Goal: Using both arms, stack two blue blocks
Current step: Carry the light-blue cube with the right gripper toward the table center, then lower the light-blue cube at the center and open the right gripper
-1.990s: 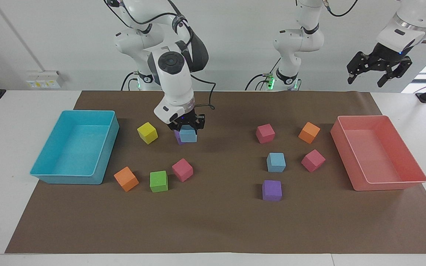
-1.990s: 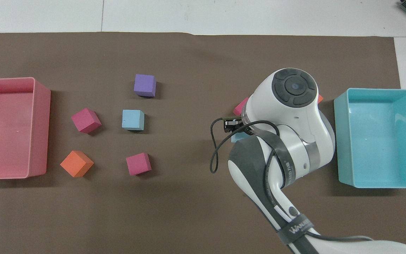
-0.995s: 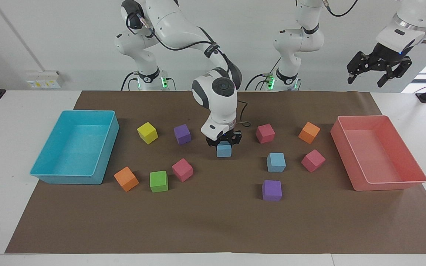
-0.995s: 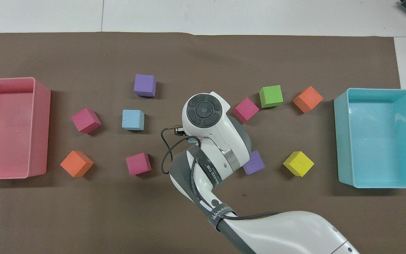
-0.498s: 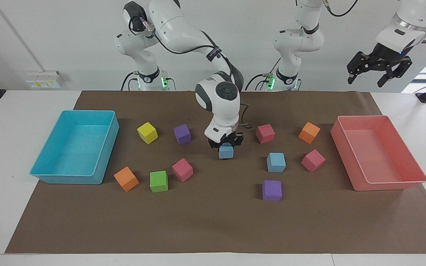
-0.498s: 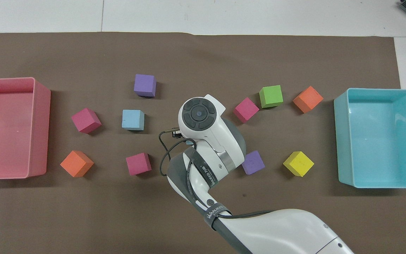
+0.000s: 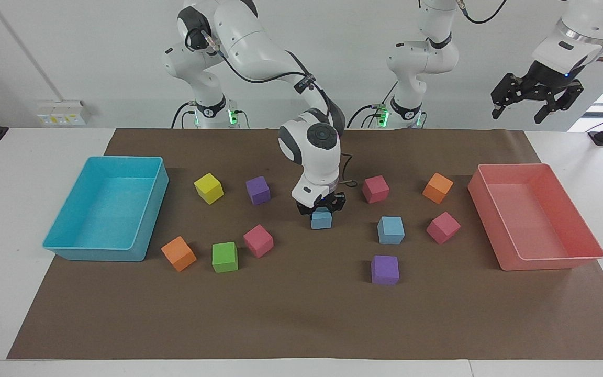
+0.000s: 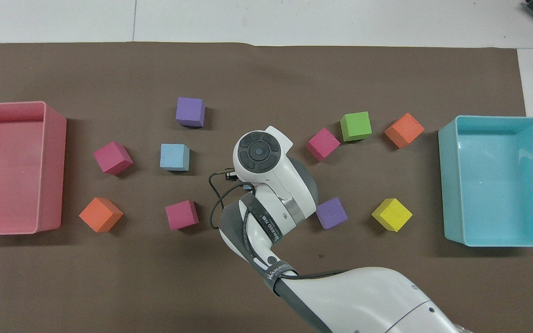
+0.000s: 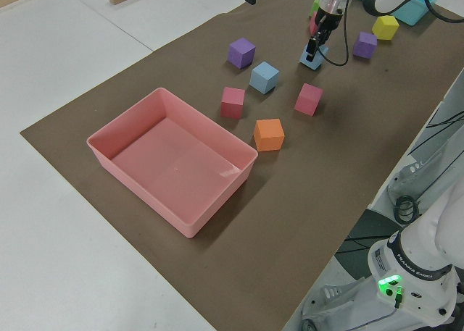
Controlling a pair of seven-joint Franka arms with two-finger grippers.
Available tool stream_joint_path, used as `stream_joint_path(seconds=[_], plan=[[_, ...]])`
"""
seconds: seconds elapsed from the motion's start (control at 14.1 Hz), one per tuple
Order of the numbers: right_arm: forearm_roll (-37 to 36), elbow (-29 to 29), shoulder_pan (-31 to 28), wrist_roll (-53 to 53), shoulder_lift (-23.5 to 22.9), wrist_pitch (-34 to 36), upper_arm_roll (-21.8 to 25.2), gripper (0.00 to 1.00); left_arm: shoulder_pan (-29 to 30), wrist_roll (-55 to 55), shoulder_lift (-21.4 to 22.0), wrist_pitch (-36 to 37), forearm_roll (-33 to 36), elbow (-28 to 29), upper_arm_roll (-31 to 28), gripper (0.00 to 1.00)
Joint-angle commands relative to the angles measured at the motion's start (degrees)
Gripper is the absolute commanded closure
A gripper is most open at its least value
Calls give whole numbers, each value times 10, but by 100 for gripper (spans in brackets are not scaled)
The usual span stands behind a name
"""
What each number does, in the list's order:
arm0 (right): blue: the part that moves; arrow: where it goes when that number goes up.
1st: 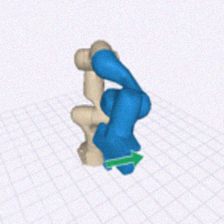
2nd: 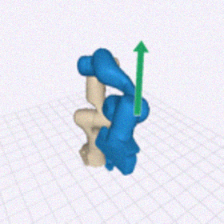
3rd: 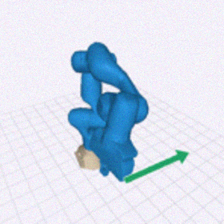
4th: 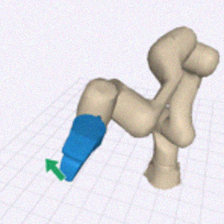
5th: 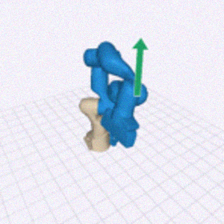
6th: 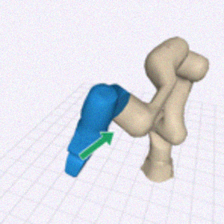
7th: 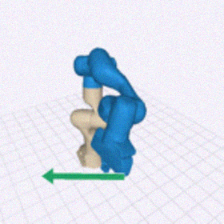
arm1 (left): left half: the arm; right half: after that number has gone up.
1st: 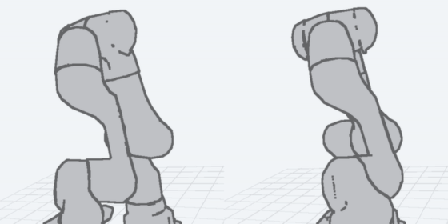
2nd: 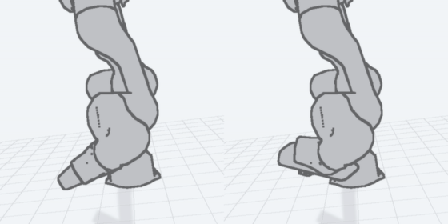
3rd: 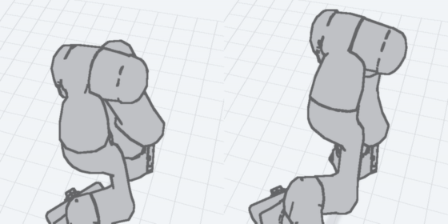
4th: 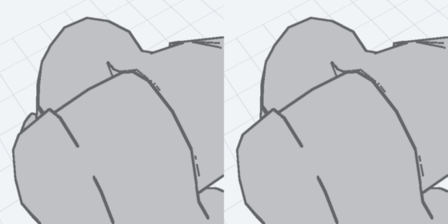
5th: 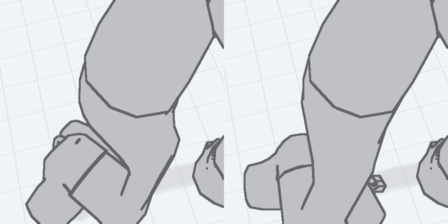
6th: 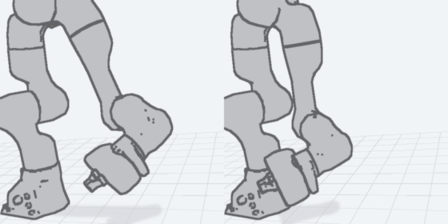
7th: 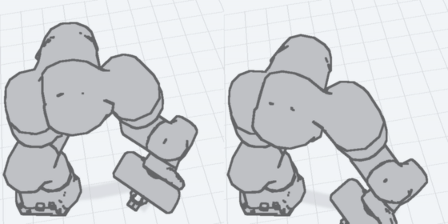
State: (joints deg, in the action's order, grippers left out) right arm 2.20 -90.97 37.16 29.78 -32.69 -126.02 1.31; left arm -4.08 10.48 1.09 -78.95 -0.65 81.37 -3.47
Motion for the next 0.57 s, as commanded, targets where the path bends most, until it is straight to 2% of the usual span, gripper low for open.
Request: stream_joint_path(seconds=[0.0,0.36,0.43,0.5], plan=[[-6,6,-2,-15,-4,-6,-2,100,4,3,17,0,6,20,4,0],[-2,3,-2,-14,-4,-7,-2,100,6,0,16,0,6,18,4,0],[-1,2,-2,-14,-4,-7,-2,61,6,0,16,0,6,18,4,0],[-1,2,-1,-10,-4,-6,-2,1,5,-1,16,0,6,18,4,0]])
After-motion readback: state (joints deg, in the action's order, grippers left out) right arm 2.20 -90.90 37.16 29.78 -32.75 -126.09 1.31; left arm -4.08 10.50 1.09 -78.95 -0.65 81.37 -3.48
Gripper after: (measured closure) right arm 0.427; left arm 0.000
